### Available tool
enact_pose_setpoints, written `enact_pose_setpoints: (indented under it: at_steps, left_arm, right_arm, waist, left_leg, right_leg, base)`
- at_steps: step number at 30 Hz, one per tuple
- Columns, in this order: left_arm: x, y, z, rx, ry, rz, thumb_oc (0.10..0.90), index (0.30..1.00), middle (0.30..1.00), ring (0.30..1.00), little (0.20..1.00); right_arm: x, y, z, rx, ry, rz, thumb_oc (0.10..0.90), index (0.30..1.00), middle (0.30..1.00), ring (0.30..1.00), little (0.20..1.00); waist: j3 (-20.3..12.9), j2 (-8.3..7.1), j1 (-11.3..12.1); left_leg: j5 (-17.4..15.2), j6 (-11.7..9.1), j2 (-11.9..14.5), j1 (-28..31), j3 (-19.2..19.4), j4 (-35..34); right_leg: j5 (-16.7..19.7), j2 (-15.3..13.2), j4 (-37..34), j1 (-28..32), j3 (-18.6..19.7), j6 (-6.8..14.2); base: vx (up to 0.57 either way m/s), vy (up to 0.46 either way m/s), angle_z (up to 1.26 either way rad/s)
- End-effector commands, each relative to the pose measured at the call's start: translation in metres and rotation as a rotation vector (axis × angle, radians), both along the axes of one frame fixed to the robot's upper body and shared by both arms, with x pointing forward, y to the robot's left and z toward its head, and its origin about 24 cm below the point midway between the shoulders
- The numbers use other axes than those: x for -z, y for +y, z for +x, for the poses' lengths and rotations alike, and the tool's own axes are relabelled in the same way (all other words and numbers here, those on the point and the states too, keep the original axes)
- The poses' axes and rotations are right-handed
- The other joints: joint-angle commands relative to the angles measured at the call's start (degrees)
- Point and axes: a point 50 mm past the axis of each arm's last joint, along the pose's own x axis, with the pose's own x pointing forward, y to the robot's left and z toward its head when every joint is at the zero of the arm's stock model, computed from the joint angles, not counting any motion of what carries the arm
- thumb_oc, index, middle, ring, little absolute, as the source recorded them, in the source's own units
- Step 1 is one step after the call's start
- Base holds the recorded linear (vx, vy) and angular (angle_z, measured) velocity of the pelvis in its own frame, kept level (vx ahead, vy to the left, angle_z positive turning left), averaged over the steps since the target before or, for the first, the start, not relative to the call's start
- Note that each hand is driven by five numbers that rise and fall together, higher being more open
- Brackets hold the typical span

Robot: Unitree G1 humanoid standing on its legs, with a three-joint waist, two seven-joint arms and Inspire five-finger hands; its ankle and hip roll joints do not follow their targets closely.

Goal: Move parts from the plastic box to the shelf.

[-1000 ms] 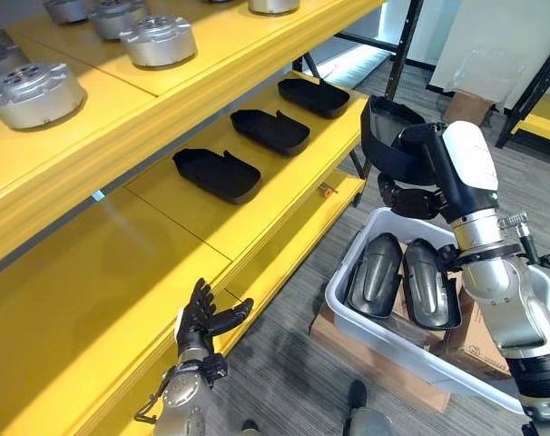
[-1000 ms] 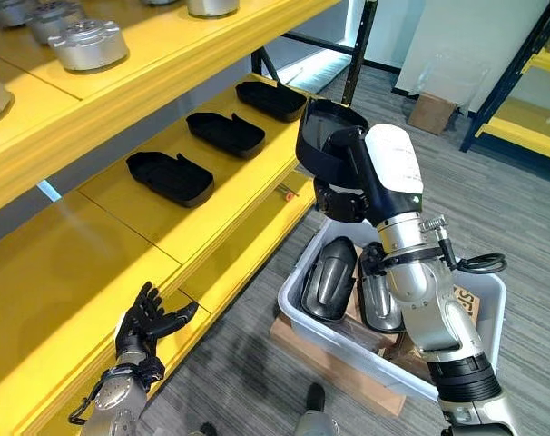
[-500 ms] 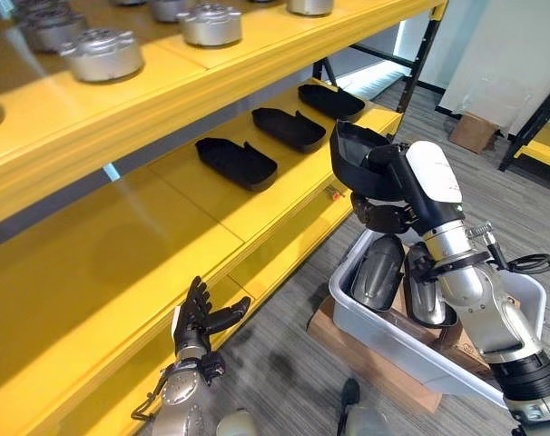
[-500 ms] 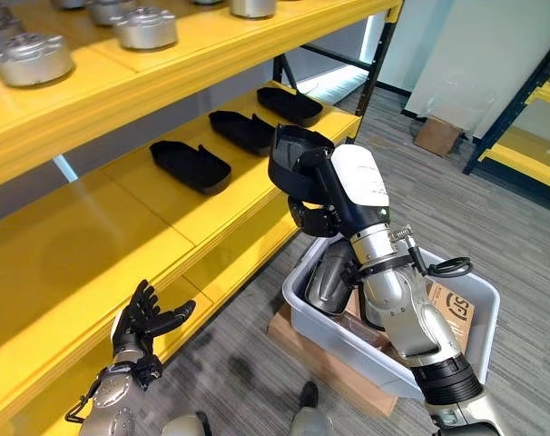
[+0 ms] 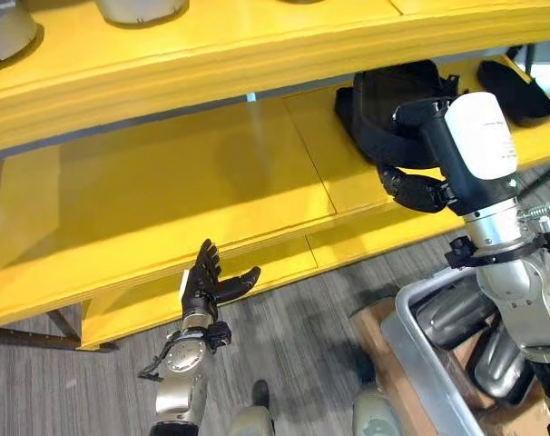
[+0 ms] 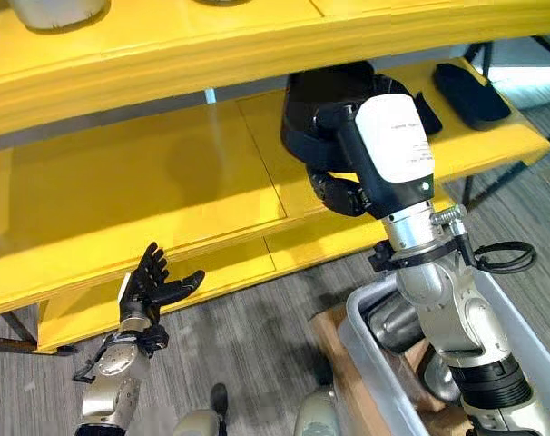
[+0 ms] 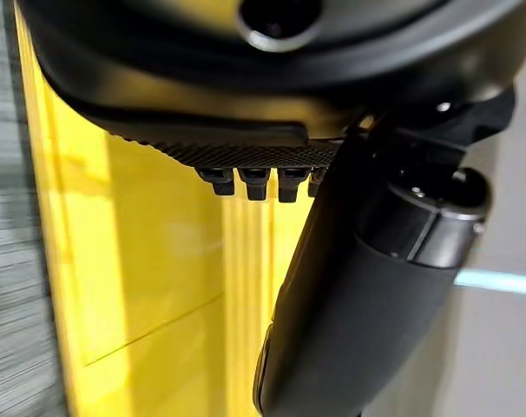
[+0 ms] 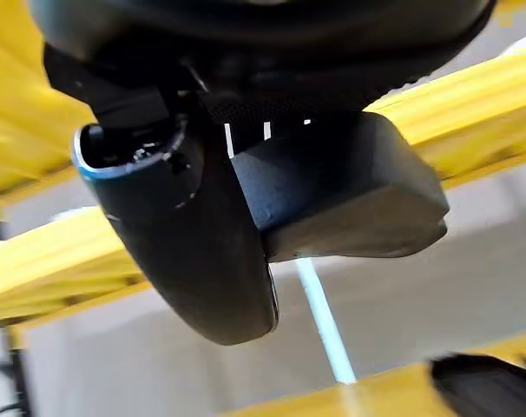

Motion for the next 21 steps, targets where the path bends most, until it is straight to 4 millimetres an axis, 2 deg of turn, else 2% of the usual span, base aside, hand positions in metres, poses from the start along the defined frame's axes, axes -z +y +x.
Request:
enact_pose_setpoints:
  at_steps: [1,3,12,21]
  left_arm:
    - [-0.039,-0.011,0.007,0.064,-0.218,0.006,0.900,1.000,1.000,1.000,1.000]
    - [-0.033,-0.012,0.003,0.058,-0.192,-0.012,0.900,1.000,1.000,1.000,1.000]
    - [-0.022,-0.007,-0.006,0.028,-0.149,-0.036,0.900,1.000,1.000,1.000,1.000]
    - [-0.017,-0.003,-0.013,0.010,-0.130,-0.045,0.900,1.000,1.000,1.000,1.000]
  right_arm:
    - [-0.056,0.006,-0.012,-0.052,-0.298,0.078,0.400,0.300,0.300,0.300,0.300]
    - [-0.055,0.008,-0.013,-0.069,-0.287,0.083,0.400,0.300,0.300,0.300,0.300]
    - [-0.056,0.017,-0.013,-0.123,-0.270,0.083,0.400,0.300,0.300,0.300,0.300]
    - [-0.054,0.022,-0.012,-0.155,-0.247,0.101,0.400,0.300,0.300,0.300,0.300]
  waist:
    - [-7.63,0.15,-1.73]
    - [-8.82,0.55,-1.52]
    - [-10.84,2.17,-1.22]
    - [-11.53,3.22,-0.81]
  left_leg:
    - [2.67,3.79,-0.51,0.14,1.74,-5.36]
    - [3.10,3.96,0.99,-0.84,1.70,-5.36]
    - [4.59,4.03,4.10,-2.80,1.68,-5.36]
    - [5.27,3.95,4.72,-2.49,1.61,-5.36]
  right_leg:
    - [-5.28,-1.06,-1.95,-1.40,1.14,0.71]
    - [-5.71,-0.41,-3.26,-0.55,0.25,0.83]
    - [-6.04,1.22,-6.01,1.84,-2.02,1.13]
    - [-6.12,1.97,-5.37,3.18,-1.87,1.15]
  base:
    - [0.06,-0.208,0.01]
    - [0.06,-0.200,-0.08]
    - [0.04,-0.155,0.03]
    - [0.03,-0.074,0.05]
